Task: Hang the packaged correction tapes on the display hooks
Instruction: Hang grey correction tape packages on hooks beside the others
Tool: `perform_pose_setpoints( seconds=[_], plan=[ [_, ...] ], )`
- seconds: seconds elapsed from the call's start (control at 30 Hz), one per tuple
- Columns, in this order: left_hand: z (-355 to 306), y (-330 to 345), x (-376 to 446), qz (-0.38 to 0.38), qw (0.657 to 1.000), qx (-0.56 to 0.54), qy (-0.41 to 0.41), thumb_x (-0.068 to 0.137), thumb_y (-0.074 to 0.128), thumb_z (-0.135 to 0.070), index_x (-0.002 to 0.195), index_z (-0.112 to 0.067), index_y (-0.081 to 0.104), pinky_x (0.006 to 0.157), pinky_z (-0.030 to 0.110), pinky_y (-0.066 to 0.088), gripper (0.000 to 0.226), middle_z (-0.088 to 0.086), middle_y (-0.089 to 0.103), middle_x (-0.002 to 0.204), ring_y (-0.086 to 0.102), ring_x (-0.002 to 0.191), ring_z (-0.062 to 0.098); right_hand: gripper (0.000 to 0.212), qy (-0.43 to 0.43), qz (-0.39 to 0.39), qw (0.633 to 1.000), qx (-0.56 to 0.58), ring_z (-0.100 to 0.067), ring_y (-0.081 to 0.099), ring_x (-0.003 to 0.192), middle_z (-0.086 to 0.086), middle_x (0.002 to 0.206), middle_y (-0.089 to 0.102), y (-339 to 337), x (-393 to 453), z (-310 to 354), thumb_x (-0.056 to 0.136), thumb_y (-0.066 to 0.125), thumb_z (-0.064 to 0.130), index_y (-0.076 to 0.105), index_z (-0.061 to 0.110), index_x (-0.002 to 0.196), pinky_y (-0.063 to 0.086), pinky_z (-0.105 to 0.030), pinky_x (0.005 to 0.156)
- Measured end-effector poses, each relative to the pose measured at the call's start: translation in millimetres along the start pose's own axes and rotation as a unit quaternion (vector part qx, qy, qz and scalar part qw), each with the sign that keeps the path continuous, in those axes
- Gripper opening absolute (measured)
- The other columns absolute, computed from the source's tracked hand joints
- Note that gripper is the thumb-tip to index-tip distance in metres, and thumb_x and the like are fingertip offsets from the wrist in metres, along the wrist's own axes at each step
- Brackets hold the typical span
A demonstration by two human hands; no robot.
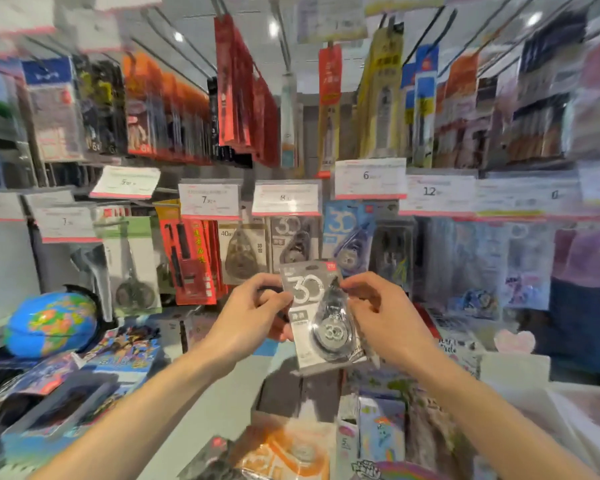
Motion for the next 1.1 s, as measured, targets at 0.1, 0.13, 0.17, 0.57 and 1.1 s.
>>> perform_pose_setpoints(
  seconds=[0.1,0.13,0.17,0.57,1.1],
  plan=[
    [-9.3,15.5,2.4,0.006,1.000,0.001,-0.009,0.101,0.059,-0.010,0.117,-0.006,0.055,0.047,0.026,0.052,0.017,0.019,0.057,0.083,0.063,0.048,0.021,0.029,0.011,0.028,0.999,0.025,0.000,0.064,0.080,0.008,0.110,0.069,-8.7,-7.2,-5.1,0.101,0.050,0.025,0.057,0.042,0.123,0.049,-0.014,0.065],
    [-12.4,20.1,3.4,0.009,1.000,0.001,-0.008,0.101,0.058,-0.011,0.116,-0.007,0.055,0.047,0.025,0.051,0.016,0.018,0.058,0.082,0.063,0.048,0.021,0.033,0.014,0.039,0.999,0.025,0.006,0.061,0.093,0.015,0.120,0.063,-10.1,-10.7,-5.6,0.100,0.051,0.031,0.052,0.041,0.132,0.047,-0.012,0.076],
    [-14.7,24.2,4.3,0.014,1.000,0.001,-0.003,0.101,0.058,-0.011,0.113,-0.008,0.055,0.047,0.025,0.051,0.013,0.016,0.058,0.078,0.063,0.048,0.020,0.042,0.014,0.045,0.999,0.018,0.006,0.056,0.107,0.018,0.130,0.056,-11.2,-13.3,-6.2,0.098,0.054,0.037,0.047,0.040,0.139,0.045,-0.016,0.089],
    [-60.2,-26.8,-2.3,-0.089,0.922,0.312,0.212,0.096,0.062,-0.040,0.119,-0.033,0.058,0.080,0.035,0.056,0.025,-0.013,0.068,0.095,0.066,0.082,0.003,0.093,-0.065,0.008,0.994,-0.082,0.010,0.032,0.126,0.027,0.138,0.030,1.2,-10.8,16.3,0.079,0.077,0.042,0.020,0.039,0.152,0.028,-0.016,0.103],
    [-147.2,-56.8,6.4,-0.186,0.750,0.430,0.467,0.101,0.058,-0.032,0.108,-0.018,0.059,0.056,0.024,0.045,0.015,-0.007,0.065,0.093,0.058,0.070,0.009,0.089,-0.131,-0.070,0.980,-0.130,0.003,0.035,0.126,0.016,0.138,0.034,8.1,11.3,47.5,0.081,0.076,0.037,0.023,0.029,0.152,0.028,-0.017,0.102]
  ],
)
Point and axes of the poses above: each hand's wrist, its own x-axis towards the middle knuckle, its own y-axis out of the palm, z = x × y, the point moved 9 cm from there along x, towards the middle knuckle
